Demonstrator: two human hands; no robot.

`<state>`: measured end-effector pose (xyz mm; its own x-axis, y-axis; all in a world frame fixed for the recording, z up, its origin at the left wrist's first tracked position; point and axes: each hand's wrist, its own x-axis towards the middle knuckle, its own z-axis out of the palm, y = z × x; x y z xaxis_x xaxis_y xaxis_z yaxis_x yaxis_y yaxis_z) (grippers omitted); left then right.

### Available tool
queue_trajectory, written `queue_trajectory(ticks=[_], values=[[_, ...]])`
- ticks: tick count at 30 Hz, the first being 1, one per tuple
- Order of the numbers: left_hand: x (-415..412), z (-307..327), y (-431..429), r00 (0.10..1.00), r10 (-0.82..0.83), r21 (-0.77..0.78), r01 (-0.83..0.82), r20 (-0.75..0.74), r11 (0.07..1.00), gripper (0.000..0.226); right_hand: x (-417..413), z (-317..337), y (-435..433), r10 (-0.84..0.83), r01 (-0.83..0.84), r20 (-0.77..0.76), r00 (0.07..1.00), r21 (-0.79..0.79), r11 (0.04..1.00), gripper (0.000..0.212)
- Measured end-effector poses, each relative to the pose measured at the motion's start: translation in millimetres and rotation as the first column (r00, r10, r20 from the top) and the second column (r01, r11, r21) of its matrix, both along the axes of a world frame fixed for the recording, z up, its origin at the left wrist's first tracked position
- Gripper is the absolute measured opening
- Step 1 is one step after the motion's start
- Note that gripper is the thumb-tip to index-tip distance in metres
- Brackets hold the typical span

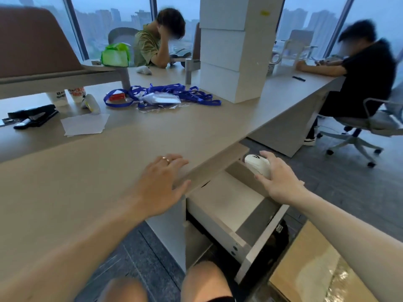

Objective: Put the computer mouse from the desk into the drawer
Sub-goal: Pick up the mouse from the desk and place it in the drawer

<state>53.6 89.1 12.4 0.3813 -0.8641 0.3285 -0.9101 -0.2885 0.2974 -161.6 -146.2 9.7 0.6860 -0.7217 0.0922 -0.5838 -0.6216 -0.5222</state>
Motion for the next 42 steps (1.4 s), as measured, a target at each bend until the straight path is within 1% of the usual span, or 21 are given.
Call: queue_trajectory(ticks=[2, 4, 6, 7, 9, 12, 15, 21, 24, 26, 29, 34, 42], values=[[-30.2, -2.6, -24.9, 0.985, -0.160, 0.006, 0.160, 0.067, 0.987, 0.054, -10.3, -11.8, 1.4, -0.005, 0.006, -0.044, 0.999, 0.034, 0.999, 0.071], [-48.9, -12.0, -45.5, 0.969, -0.233, 0.018, 0.232, 0.084, 0.972, 0.057, -16.0, -22.8, 1.3, -0.004, 0.008, -0.072, 0.997, 0.056, 0.998, 0.072], [-58.1, -27.1, -61.3, 0.979, -0.202, 0.087, 0.199, 0.023, 0.976, 0.067, -19.5, -34.0, -1.7, -0.010, 0.016, -0.095, 0.995, 0.062, 0.998, 0.073], [-60.0, -35.4, -67.5, 0.988, -0.152, 0.160, 0.154, -0.023, 0.975, 0.073, -20.3, -38.5, -3.2, -0.007, 0.015, -0.107, 0.994, 0.066, 0.998, 0.073], [-61.2, -52.4, -77.7, 0.995, -0.053, 0.320, 0.078, -0.085, 0.944, 0.091, -19.7, -46.1, -4.8, 0.004, 0.007, -0.122, 0.993, 0.089, 0.996, 0.075], [-63.1, -73.4, -90.9, 0.997, 0.002, 0.443, 0.032, -0.076, 0.896, 0.117, -17.0, -56.9, -8.1, 0.033, -0.018, -0.136, 0.990, 0.108, 0.994, 0.077], [-66.8, -84.5, -98.5, 1.000, 0.011, 0.487, 0.004, -0.027, 0.874, 0.128, -8.2, -63.8, -11.6, 0.066, -0.052, -0.150, 0.986, 0.091, 0.994, 0.079], [-74.7, -98.9, -106.2, 0.994, -0.024, 0.499, -0.031, 0.104, 0.866, 0.123, 10.7, -75.3, -14.2, 0.085, -0.070, -0.155, 0.984, 0.101, 0.992, 0.081], [-76.5, -105.0, -109.9, 0.987, -0.037, 0.489, -0.044, 0.156, 0.871, 0.123, 16.8, -81.8, -16.3, 0.058, -0.036, -0.215, 0.975, 0.109, 0.993, 0.077], [-77.5, -108.0, -110.6, 0.981, -0.029, 0.481, -0.069, 0.194, 0.874, 0.124, 20.3, -87.0, -19.3, 0.045, -0.028, -0.277, 0.960, 0.065, 0.998, 0.069], [-78.0, -109.5, -110.1, 0.978, -0.014, 0.471, -0.086, 0.206, 0.878, 0.127, 28.4, -95.7, -24.6, 0.052, -0.027, -0.345, 0.937, 0.076, 0.997, 0.061], [-77.7, -108.9, -111.1, 0.978, -0.009, 0.480, -0.094, 0.208, 0.872, 0.128, 43.5, -109.6, -26.1, 0.085, -0.045, -0.435, 0.896, 0.101, 0.994, 0.076], [-77.0, -109.7, -113.0, 0.979, -0.005, 0.493, -0.099, 0.206, 0.865, 0.130, 49.5, -124.3, -27.7, 0.141, -0.093, -0.521, 0.842, 0.118, 0.989, 0.079]])
